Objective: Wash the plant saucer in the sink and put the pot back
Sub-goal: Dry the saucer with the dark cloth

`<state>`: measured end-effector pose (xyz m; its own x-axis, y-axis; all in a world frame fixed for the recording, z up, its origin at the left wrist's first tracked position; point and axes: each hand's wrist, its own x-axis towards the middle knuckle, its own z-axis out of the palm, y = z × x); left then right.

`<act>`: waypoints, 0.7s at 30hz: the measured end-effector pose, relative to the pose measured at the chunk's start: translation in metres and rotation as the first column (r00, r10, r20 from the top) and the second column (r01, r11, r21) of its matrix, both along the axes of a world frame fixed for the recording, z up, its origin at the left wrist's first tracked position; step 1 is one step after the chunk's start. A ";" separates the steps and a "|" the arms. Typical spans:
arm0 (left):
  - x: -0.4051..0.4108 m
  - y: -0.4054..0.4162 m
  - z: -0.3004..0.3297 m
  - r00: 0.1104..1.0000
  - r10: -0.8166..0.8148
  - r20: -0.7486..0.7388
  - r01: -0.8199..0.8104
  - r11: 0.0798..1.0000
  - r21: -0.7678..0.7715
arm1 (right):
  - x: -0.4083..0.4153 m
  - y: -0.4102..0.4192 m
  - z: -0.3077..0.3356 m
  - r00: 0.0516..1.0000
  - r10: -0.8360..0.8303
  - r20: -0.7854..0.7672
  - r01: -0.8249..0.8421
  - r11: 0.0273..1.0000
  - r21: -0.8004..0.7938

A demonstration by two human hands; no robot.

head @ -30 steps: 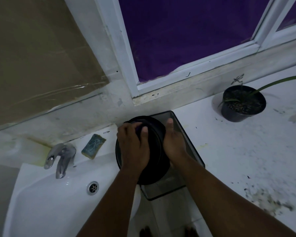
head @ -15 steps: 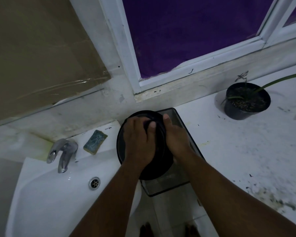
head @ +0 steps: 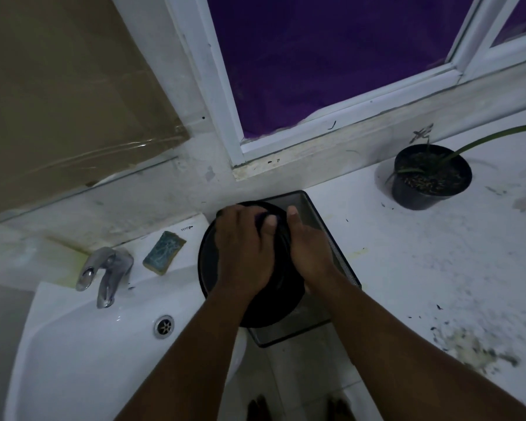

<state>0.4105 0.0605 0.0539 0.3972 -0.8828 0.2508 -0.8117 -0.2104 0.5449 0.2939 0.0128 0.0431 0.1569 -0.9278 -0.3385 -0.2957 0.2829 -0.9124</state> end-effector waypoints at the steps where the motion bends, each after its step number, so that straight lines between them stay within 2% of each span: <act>1: -0.012 0.004 0.001 0.995 -0.087 0.049 0.088 0.996 -0.004 | -0.001 -0.002 0.003 1.000 -0.011 0.013 0.011 1.000 0.018; 2: -0.017 0.005 0.000 0.988 -0.134 0.079 0.136 0.991 -0.014 | -0.002 -0.003 0.004 1.000 -0.016 0.026 0.015 0.999 0.033; 3: -0.013 0.004 0.001 0.992 -0.116 0.056 0.117 0.993 -0.024 | -0.002 -0.003 0.004 1.000 -0.010 0.016 0.010 1.000 0.026; 5: 0.010 -0.008 -0.001 0.995 0.063 -0.082 -0.064 0.998 -0.016 | 0.000 0.000 0.005 1.000 -0.006 -0.026 0.006 1.000 0.003; 7: 0.028 -0.018 0.002 0.978 0.169 -0.123 -0.166 0.986 0.032 | 0.001 0.003 0.008 0.999 -0.035 0.009 0.035 0.999 0.024; 11: -0.007 -0.006 0.009 0.997 -0.076 0.018 0.076 0.996 -0.036 | -0.002 -0.007 0.016 0.982 -0.143 0.122 0.125 0.981 0.146; 14: -0.031 0.029 -0.014 0.989 -0.109 0.104 0.118 0.990 -0.084 | -0.003 -0.018 0.018 0.982 -0.162 0.093 0.144 0.974 0.175; 16: -0.031 0.049 -0.034 0.999 -0.027 0.029 0.030 0.990 -0.137 | -0.003 -0.022 0.018 0.976 -0.197 0.089 0.174 0.961 0.214; 18: -0.022 0.054 -0.043 0.991 0.075 -0.110 -0.093 0.981 -0.173 | -0.003 -0.022 0.017 0.969 -0.211 0.128 0.178 0.957 0.229; 21: 0.003 0.039 -0.042 0.947 0.214 -0.238 -0.250 0.959 -0.134 | -0.004 -0.020 0.020 0.965 -0.220 0.143 0.191 0.963 0.189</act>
